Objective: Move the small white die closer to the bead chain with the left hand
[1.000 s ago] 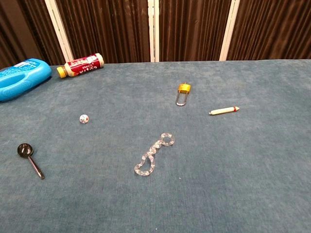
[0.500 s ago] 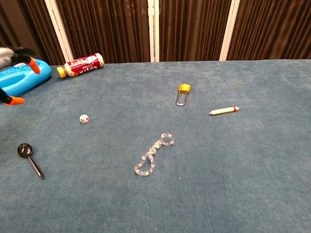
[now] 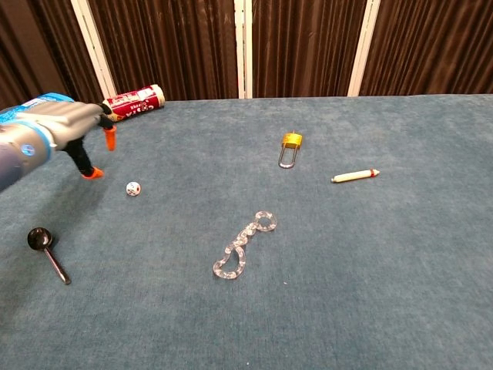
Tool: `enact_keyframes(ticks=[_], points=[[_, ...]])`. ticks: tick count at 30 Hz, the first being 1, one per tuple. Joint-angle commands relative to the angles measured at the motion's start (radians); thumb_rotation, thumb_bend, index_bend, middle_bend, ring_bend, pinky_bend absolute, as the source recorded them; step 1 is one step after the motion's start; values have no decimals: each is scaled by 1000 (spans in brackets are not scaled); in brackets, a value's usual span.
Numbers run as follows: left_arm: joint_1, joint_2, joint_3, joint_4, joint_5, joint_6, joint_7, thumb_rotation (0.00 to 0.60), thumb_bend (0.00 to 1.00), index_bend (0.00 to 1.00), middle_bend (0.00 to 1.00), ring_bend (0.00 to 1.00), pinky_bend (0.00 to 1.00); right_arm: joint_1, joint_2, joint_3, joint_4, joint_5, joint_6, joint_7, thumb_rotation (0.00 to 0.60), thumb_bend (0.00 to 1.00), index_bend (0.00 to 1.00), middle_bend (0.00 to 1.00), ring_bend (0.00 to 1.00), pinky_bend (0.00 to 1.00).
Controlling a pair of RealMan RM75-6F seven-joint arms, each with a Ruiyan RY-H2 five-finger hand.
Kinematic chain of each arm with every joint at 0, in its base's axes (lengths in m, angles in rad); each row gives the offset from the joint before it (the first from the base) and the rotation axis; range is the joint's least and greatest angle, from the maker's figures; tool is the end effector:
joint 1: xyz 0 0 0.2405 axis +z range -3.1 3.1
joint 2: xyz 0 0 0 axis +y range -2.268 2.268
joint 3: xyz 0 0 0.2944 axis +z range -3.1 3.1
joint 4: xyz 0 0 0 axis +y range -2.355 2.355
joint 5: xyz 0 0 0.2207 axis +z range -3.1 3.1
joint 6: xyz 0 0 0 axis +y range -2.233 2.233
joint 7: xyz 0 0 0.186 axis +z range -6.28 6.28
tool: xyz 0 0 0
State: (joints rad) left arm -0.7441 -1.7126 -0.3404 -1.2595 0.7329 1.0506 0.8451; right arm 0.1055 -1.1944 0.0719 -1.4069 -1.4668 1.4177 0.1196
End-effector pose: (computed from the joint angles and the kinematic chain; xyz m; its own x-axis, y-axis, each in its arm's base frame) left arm -0.2175 0.4572 -0.0390 0.6220 0.2092 0.7546 0.7740 -0.0188 -0.6329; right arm -0.3899 -0.2422 0.1577 0.3970 -0.0251 0.9175 -0.9171 0.0276 0.3977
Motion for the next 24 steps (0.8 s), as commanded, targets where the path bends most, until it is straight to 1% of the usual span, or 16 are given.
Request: enact_keyframes(ticks=[1,8,12,24], points=[[-31,-34,-9,25,-37,-14,17,600,257,409,0,0,0,-1,-2,-1,3,-2,1,1,600,94,33,0,0,0],[-65,-78,-4,57,-73,-19,32,600,259,417,0,0,0,0,-1,3,4,0,4,8,600,94,33,0,0,0],[-69,-83,2,54,-99,-23,36,600,258,429,0,0,0,-1,-1,4,6,3,3,11,600,94,33,0,0,0],[-87,-101,22,71,-117,-19,29,600,262,474,0,0,0,-2,0,1,1,-7,9,12,600,94,33,0,0,0]])
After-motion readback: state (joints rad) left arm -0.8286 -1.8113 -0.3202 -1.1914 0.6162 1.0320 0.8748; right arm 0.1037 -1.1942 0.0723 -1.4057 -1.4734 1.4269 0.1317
